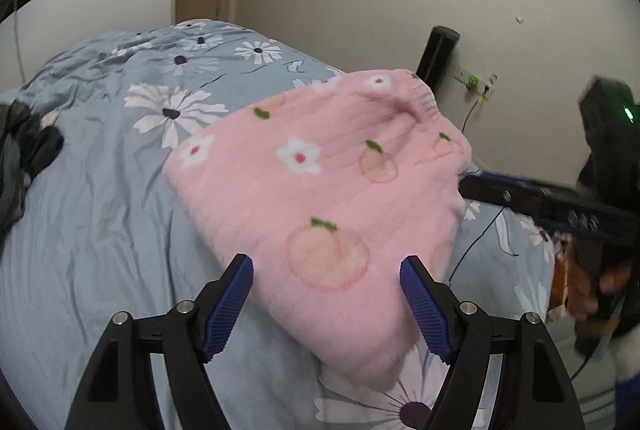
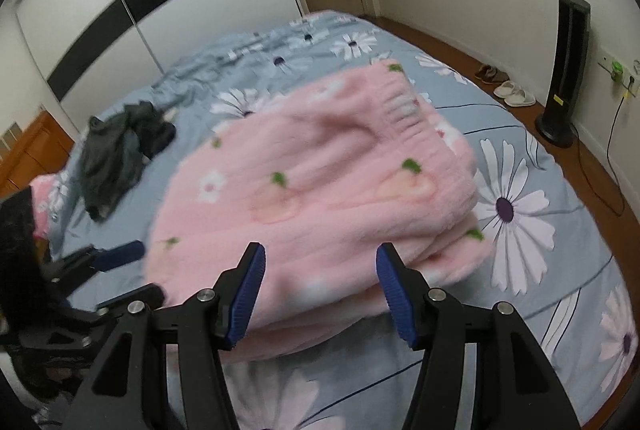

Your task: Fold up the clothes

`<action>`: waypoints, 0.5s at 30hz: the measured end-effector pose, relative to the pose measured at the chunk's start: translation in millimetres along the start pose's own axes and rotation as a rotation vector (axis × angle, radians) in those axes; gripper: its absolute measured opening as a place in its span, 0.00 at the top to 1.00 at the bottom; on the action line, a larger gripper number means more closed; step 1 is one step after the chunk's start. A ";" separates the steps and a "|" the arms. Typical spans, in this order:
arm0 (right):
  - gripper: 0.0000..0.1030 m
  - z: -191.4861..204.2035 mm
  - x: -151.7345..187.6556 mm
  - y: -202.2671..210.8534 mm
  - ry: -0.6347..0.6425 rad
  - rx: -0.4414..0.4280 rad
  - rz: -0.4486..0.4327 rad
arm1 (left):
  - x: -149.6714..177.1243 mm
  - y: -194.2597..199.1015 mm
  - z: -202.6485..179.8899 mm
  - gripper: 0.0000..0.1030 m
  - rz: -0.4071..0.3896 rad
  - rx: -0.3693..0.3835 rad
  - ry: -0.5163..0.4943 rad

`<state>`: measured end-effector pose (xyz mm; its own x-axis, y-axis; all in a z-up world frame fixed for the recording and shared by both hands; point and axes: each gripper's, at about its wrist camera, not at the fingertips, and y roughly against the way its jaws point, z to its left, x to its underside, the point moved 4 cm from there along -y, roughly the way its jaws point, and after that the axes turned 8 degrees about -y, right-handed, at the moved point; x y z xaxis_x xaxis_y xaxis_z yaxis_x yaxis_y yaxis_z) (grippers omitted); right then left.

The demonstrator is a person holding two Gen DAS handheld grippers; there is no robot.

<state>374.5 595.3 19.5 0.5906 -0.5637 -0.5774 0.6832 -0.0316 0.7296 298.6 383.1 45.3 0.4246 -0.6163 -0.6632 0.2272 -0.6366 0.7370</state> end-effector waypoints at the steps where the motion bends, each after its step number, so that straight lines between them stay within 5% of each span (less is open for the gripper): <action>1: 0.42 4.2 7.2 3.9 -0.006 -0.008 -0.004 | 6.5 3.6 0.3 0.22 0.007 -0.002 0.019; 9: 0.42 21.8 72.2 1.6 -0.013 0.049 0.066 | 62.5 17.7 -5.5 0.17 0.069 0.016 0.113; 15: 0.42 25.6 90.3 3.4 -0.019 0.119 0.065 | 74.2 24.0 -7.6 0.06 0.033 -0.005 0.186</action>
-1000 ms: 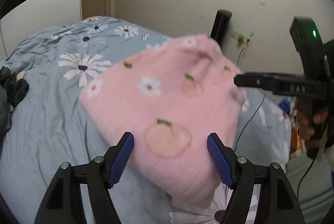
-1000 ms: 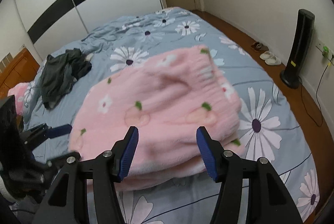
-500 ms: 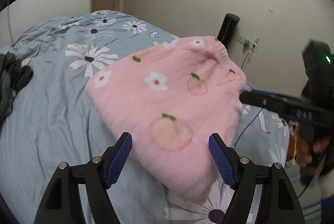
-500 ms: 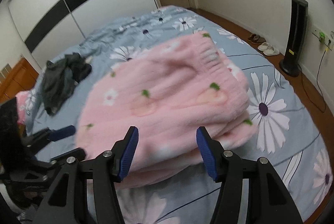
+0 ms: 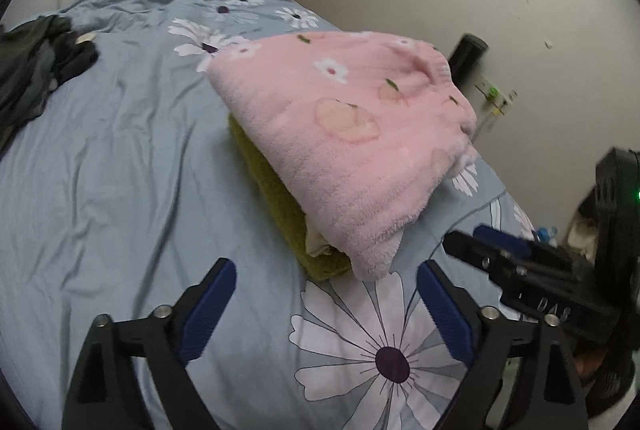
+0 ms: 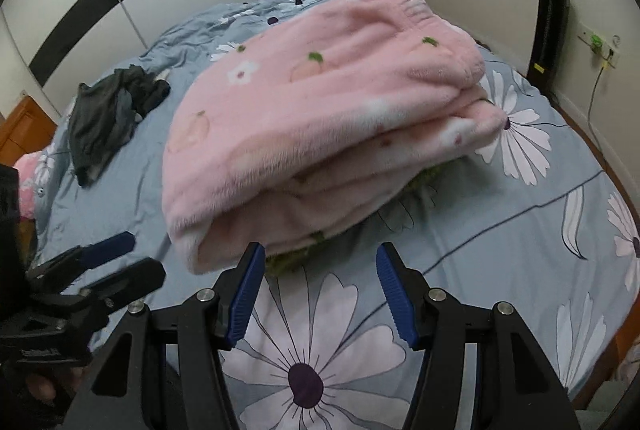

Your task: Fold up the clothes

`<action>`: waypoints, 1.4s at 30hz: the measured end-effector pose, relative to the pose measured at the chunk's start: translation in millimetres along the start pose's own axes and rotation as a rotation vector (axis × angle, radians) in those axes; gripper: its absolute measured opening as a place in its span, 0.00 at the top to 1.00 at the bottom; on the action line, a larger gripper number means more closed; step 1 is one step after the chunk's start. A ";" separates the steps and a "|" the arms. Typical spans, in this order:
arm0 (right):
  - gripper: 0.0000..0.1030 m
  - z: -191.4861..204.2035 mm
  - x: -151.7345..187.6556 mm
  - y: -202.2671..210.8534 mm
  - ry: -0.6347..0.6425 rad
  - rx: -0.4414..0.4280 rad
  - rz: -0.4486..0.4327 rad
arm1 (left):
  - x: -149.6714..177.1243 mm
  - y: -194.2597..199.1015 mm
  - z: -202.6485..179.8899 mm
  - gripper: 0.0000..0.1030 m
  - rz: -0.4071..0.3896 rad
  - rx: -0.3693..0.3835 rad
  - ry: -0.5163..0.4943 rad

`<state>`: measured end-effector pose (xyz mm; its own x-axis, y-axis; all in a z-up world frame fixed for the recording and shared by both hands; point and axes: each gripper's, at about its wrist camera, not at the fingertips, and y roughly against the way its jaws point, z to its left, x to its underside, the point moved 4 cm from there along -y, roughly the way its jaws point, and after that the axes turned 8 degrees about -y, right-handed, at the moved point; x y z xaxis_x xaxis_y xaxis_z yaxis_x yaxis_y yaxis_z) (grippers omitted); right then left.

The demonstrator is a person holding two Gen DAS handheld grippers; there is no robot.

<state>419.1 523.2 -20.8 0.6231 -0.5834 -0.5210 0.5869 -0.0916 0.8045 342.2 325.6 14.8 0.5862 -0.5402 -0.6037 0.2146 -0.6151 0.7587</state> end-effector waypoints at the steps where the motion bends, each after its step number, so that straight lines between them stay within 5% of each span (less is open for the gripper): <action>1: 0.42 0.1 1.9 0.6 -0.003 0.006 0.000 | 2.1 1.8 -0.1 0.04 -0.011 0.000 0.010; 24: 0.36 -0.6 23.9 -2.8 0.012 0.113 0.019 | 14.9 3.3 -8.7 0.00 0.013 -0.185 0.015; 42: 0.36 -8.8 23.7 -11.8 0.020 0.147 0.029 | 22.4 -24.5 -10.2 0.00 0.100 -0.219 0.005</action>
<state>431.6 517.5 -45.2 0.6498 -0.5717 -0.5009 0.4871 -0.1928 0.8518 358.0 334.5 -14.8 0.6168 -0.5893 -0.5218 0.3190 -0.4190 0.8501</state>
